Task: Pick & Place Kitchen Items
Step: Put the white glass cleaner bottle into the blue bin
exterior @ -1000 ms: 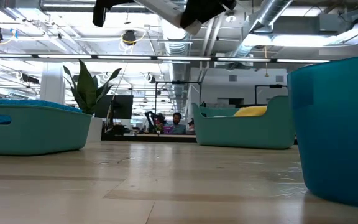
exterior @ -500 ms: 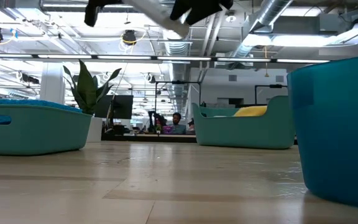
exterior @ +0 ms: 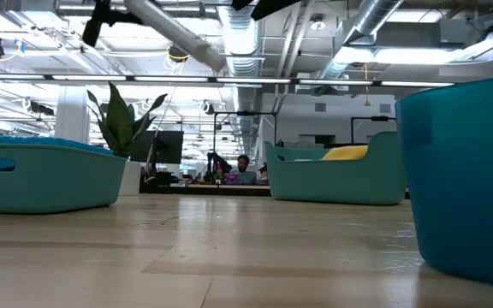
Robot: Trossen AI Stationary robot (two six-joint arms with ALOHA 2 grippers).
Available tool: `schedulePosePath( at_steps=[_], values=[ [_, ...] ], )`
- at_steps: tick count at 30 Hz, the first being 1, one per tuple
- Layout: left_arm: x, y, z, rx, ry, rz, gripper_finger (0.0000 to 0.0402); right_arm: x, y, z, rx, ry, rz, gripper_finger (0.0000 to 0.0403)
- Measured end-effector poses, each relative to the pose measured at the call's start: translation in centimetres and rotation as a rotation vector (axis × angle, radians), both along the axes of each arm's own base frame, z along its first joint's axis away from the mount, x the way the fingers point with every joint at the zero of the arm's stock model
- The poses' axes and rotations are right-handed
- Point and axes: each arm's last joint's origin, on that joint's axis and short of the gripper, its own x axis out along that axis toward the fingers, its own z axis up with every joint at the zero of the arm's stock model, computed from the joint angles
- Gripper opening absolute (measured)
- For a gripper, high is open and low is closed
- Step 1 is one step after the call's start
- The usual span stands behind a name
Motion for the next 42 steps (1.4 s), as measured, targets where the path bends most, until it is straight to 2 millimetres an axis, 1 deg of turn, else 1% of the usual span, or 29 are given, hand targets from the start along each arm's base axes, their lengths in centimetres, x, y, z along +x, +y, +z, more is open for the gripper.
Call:
schedulePosePath(
  at_steps=[5, 10, 13, 16, 20, 25, 28, 31, 34, 38, 42],
  values=[
    [-1.1, 1.0, -1.4, -0.196, 0.016, 0.067, 0.0123, -0.5, 0.2, 0.7, -0.068, -0.008, -0.003, 0.0249],
    [-1.4, 1.7, -1.8, -0.276, 0.016, 0.096, 0.0122, -0.8, 0.0, 1.6, -0.11, -0.015, 0.02, 0.0249],
    [-1.3, 2.2, -1.5, -0.298, -0.037, 0.103, 0.0122, -0.8, 0.0, 2.2, -0.125, -0.041, 0.034, 0.0249],
    [-1.0, 2.5, -0.5, -0.307, -0.153, 0.079, 0.0122, -1.1, -0.2, 2.8, -0.156, -0.051, 0.04, 0.0249],
    [-0.4, 2.6, 1.0, -0.302, -0.308, 0.002, 0.0122, -1.7, -0.1, 4.0, -0.202, -0.071, 0.05, 0.0249],
    [0.5, 2.5, 2.5, -0.295, -0.472, -0.071, 0.0122, -2.6, -0.1, 6.4, -0.261, -0.164, 0.051, 0.0249],
    [1.4, 2.4, 3.1, -0.289, -0.565, -0.103, 0.0122, -3.1, 0.1, 8.1, -0.322, -0.226, 0.051, 0.0249],
    [2.3, 2.2, 3.4, -0.281, -0.627, -0.137, 0.0122, -3.8, 0.4, 10.0, -0.387, -0.296, 0.043, 0.0249],
    [3.3, 2.1, 3.7, -0.249, -0.672, -0.173, 0.0122, -4.5, 0.8, 11.9, -0.417, -0.382, 0.053, 0.0249],
    [4.2, 2.0, 4.5, -0.149, -0.771, -0.241, 0.0124, -5.5, 1.2, 13.8, -0.409, -0.506, 0.054, 0.0249],
    [4.5, 1.9, 5.0, -0.029, -0.82, -0.289, 0.0121, -6.7, 1.4, 15.5, -0.365, -0.633, 0.057, 0.0249]
  ],
)
